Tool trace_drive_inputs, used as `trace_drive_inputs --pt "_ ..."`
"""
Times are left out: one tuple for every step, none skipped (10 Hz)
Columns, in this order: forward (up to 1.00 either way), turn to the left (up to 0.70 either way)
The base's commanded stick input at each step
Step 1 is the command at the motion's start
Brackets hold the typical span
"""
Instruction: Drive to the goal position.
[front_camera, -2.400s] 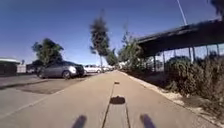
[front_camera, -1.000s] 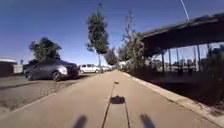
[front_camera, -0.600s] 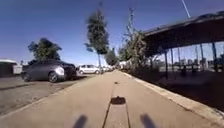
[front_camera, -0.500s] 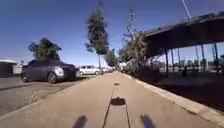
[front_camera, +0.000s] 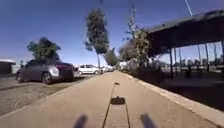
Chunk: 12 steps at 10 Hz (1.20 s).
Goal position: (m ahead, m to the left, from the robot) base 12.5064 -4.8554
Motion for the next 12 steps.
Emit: trace_drive_inputs --pt "1.00 0.00" --pt "1.00 0.00" --pt "1.00 0.00" --pt "1.00 0.00" --pt "1.00 0.00" --pt "1.00 0.00" --pt "1.00 0.00" --pt "1.00 0.00" --pt "1.00 0.00" --pt "1.00 0.00" --pt "1.00 0.00" --pt "1.00 0.00"
